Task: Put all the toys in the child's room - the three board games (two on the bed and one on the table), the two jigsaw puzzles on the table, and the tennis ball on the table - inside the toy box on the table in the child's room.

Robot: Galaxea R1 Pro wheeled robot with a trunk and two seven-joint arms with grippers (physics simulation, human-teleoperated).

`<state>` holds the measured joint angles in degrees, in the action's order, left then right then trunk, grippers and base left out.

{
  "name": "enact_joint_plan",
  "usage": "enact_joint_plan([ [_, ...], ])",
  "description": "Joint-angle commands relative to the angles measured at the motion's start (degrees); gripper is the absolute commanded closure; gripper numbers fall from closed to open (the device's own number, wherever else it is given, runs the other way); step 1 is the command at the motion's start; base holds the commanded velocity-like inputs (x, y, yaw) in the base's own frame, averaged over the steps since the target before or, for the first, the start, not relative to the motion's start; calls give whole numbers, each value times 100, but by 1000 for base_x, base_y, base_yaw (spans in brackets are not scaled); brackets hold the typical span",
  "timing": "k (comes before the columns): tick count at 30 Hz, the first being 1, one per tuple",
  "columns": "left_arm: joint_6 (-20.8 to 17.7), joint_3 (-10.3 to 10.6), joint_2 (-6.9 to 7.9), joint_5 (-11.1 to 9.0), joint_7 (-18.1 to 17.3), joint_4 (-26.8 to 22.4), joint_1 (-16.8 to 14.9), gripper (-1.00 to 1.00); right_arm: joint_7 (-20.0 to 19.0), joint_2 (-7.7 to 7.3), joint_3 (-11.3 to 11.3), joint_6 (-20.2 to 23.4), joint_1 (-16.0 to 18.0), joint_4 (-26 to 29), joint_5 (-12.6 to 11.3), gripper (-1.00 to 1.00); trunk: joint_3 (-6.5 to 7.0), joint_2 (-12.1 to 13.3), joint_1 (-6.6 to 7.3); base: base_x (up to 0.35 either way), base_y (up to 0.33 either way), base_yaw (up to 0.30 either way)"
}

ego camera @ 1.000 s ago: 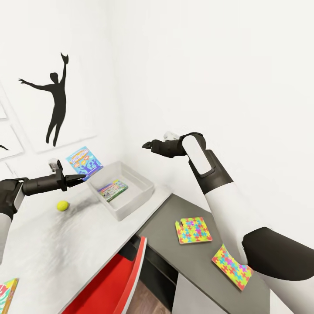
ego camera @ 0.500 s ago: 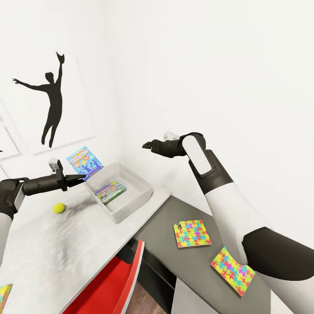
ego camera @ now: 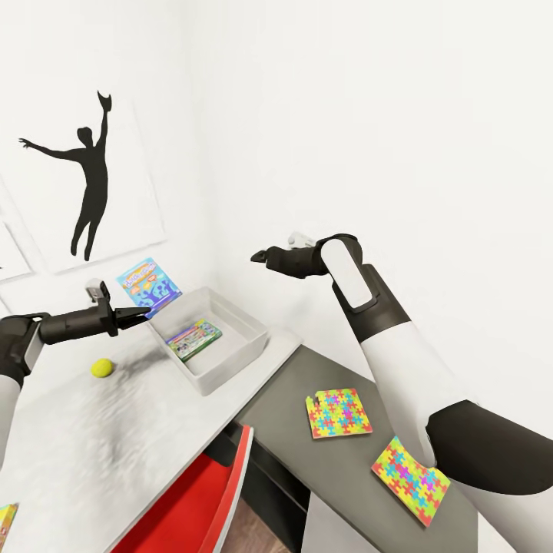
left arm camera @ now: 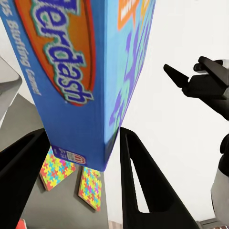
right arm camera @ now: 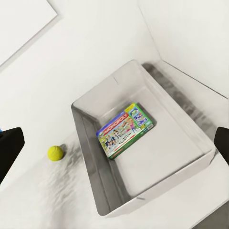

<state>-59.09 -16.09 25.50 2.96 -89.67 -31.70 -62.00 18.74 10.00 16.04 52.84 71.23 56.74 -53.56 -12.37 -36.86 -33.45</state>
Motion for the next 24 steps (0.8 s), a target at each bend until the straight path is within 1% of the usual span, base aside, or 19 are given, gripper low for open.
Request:
enact_joint_plan([
  [1,-44,-33,2,24,-33,-3,-5,100,59,0,4,7,6,4,-58,-100,-10,-8,-2,0,0,0],
  [4,-42,-122,6,-24,-33,1,-5,100,59,0,4,7,5,4,-58,-100,-10,-8,-2,0,0,0],
  [8,-54,-160,1,-48,-33,11,-5,100,61,0,4,9,5,18,-60,-100,-10,-8,-2,0,0,0],
  [14,-88,-150,-8,-2,-33,51,-13,100,98,0,22,61,-2,563,-40,-100,-10,-8,-2,0,0,0],
  [18,-91,-138,-107,9,-33,64,-14,100,109,0,8,123,-4,773,-50,-100,-10,-8,-2,0,0,0],
  [19,-91,-138,-202,11,10,67,-15,100,112,0,1,204,-7,823,-54,-100,-10,-8,-2,0,0,0],
  [24,-91,-139,-246,10,45,68,-20,100,112,0,-4,223,-17,944,-52,-100,-10,-8,-2,0,0,0],
])
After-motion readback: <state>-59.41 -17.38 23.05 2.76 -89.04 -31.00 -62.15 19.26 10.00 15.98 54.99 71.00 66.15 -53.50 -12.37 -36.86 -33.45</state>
